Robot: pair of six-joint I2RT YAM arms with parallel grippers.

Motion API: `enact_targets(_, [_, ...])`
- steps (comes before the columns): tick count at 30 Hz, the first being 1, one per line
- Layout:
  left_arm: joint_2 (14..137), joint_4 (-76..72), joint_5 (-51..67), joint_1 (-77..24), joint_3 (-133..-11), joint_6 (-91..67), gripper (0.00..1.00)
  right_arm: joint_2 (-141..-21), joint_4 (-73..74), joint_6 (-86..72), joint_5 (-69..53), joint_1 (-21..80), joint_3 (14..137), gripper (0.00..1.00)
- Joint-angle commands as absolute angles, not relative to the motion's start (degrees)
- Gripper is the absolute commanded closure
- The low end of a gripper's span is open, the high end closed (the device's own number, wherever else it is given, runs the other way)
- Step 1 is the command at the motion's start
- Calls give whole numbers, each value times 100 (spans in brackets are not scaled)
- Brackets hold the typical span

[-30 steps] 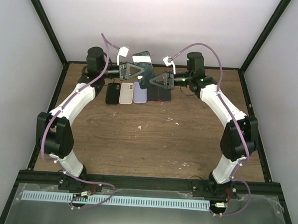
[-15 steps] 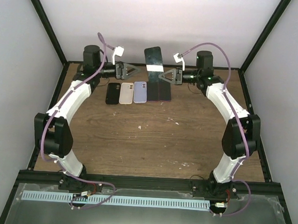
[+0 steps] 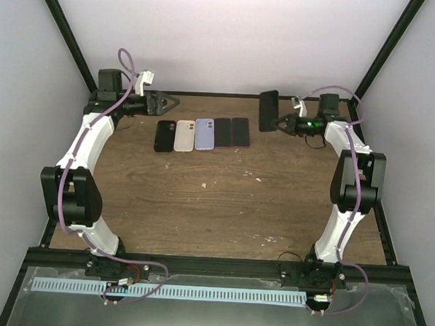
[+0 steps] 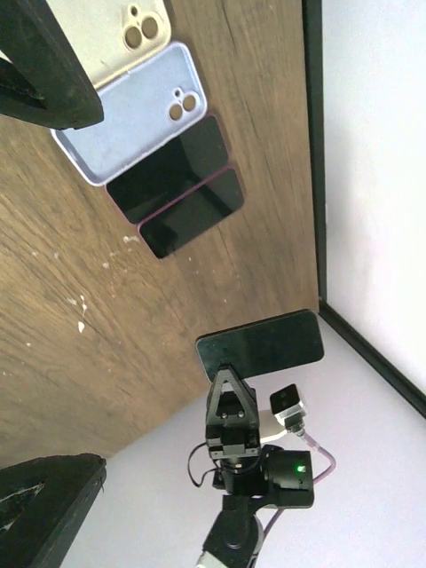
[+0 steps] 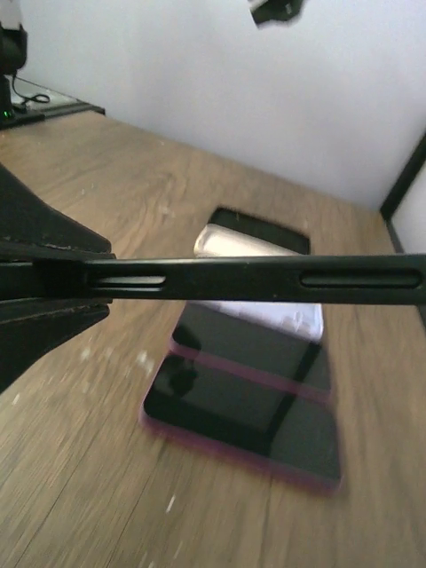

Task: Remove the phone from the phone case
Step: Place the phone at the center of the board.

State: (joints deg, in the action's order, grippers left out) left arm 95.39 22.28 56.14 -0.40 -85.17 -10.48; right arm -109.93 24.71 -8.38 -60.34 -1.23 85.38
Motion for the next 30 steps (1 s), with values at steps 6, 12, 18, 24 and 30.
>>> enact_targets(6, [9268, 2908, 5399, 27, -8359, -255, 0, -12048, 3732, 85, -5996, -608, 9313, 99])
enact_targets(12, [9232, 3173, 5272, 31, -8245, -67, 0, -12771, 3912, 140, -6086, -615, 9752, 99])
enact_targets(18, [9185, 3404, 5175, 28, -8170, 88, 0, -13349, 3704, -123, -6227, -613, 10213, 99])
enact_targets(24, [9290, 3603, 5074, 27, -8268, 171, 0, -13701, 3633, -199, -6403, -522, 10591, 99])
enact_targets(30, [9440, 3753, 5003, 24, -8424, 235, 0, -13896, 3609, -241, -6463, -352, 10708, 99])
